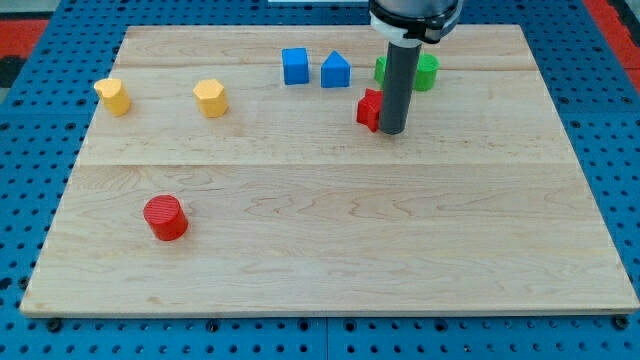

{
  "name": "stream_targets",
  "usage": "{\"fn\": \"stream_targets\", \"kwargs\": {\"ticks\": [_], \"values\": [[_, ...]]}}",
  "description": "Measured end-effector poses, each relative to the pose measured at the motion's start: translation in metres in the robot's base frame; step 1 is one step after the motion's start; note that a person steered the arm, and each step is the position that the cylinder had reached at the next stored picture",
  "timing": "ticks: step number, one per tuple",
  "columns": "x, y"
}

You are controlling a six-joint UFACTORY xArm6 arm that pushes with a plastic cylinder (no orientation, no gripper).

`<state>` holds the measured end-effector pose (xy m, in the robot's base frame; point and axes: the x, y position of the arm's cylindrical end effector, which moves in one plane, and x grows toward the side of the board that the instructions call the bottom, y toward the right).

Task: Slide the red star left a bit

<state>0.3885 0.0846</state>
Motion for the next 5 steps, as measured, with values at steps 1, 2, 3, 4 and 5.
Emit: {"fn": "stream_targets", "kwargs": {"ticks": [1,2,3,4,5], "values": [[-0.001,0.049],[-0.020,0.046],[-0.022,0.001],[-0.021,-0.019],[-0.025,-0.049]]}}
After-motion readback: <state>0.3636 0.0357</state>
